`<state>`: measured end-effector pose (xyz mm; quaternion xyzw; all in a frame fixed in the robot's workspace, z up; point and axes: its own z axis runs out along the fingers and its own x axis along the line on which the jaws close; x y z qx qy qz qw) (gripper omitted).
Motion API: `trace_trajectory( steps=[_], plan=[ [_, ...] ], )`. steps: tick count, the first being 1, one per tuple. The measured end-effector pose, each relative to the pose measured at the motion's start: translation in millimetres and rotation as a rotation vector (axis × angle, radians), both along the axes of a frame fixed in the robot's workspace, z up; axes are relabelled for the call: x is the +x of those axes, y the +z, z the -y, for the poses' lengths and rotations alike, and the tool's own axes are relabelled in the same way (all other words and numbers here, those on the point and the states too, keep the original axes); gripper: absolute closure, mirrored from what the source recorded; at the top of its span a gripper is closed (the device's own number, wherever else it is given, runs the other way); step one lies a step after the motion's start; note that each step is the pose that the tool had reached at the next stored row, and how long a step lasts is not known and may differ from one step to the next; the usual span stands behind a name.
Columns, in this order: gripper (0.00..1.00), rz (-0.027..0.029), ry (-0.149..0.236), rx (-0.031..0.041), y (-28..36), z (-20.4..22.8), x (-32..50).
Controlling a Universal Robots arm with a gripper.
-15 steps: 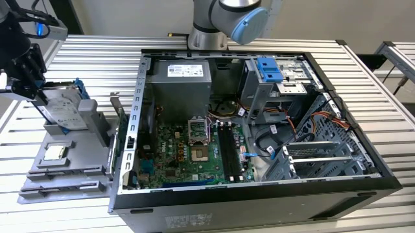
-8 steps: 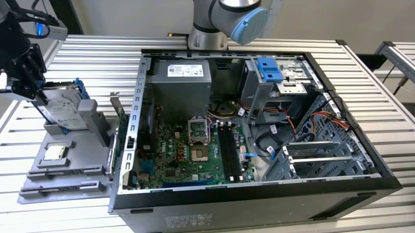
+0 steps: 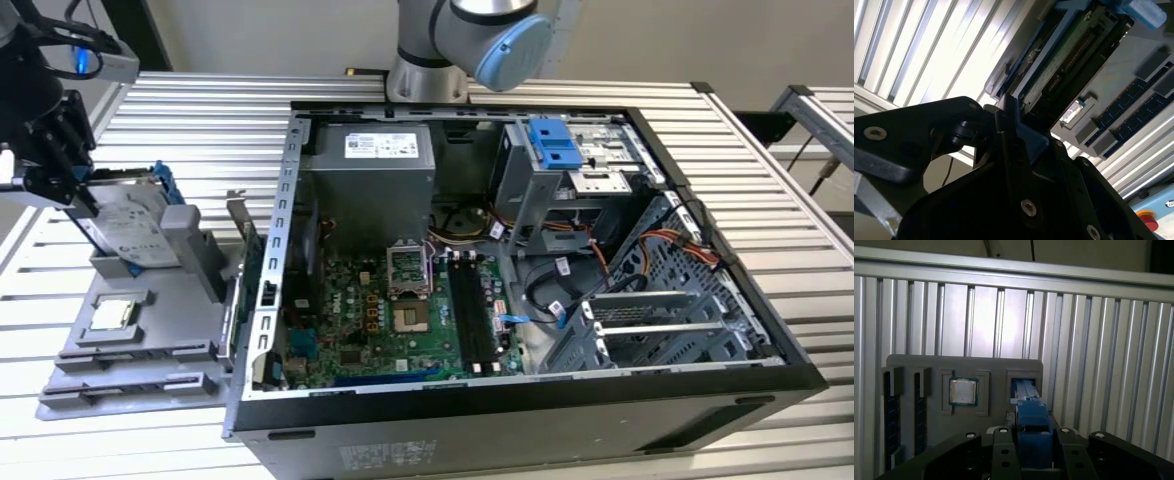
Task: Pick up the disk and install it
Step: 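Pick up the disk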
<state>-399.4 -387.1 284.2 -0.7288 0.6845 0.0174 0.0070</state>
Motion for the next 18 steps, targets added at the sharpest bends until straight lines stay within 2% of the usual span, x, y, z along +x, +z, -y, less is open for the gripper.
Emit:
trace_trajectory(
  steps=[12,18],
  plan=[
    [1.0,0.0,0.0,0.0,2.0,0.0,0.0],
    [1.0,0.0,0.0,0.0,7.3,0.0,0.0]
  ],
)
